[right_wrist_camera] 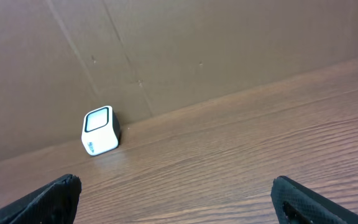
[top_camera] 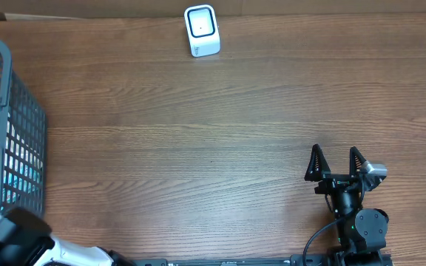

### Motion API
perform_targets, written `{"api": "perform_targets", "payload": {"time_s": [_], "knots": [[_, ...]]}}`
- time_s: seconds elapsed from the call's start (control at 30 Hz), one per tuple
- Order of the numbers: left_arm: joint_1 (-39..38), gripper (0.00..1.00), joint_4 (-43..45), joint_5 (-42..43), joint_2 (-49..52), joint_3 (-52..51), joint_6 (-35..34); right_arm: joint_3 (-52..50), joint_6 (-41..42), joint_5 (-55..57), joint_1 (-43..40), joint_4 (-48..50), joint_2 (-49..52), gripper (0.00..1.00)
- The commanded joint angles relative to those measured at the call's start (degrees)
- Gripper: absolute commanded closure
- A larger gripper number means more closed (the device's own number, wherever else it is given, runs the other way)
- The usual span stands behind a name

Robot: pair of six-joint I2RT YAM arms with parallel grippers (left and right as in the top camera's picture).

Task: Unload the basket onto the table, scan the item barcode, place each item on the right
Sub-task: 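Lift the green-capped bottle out of the basket with the left gripper, then move the bottle under the white scanner with the left gripper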

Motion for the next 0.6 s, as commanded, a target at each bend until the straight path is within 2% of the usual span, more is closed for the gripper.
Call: {"api": "perform_targets", "payload": {"time_s": [0.0, 0.17, 0.27, 0.33, 0.47, 0.57], "knots": [[-9.6, 0.95, 0.3, 4.6, -3.0, 5.7, -0.9, -0.6, -0.2, 0.5, -0.1, 0.3, -0.2, 0.0], [-24.3, 0.95, -0.2, -2.3, -4.5, 6.5, 2.0, -0.6, -0.2, 0.5, -0.1, 0.3, -0.2, 0.0], [-35.1, 0.96, -3.3, -12.5, -4.0, 6.4, 3.3, -0.6, -0.2, 0.5, -0.1, 0.3, -0.2, 0.0], [-46.6, 0.96, -8.0, -26.3, -2.5, 6.2, 5.0, -0.6, -0.2, 0.5, -0.1, 0.3, -0.2, 0.0], [-55.8, 0.96, -12.9, -36.1, 0.9, 5.7, 6.2, -0.6, -0.2, 0.5, -0.1, 0.3, -0.2, 0.0], [-60.2, 0.96, -15.5, -40.1, 4.2, 5.0, 6.3, -0.6, -0.2, 0.5, -0.1, 0.3, -0.2, 0.0]]}}
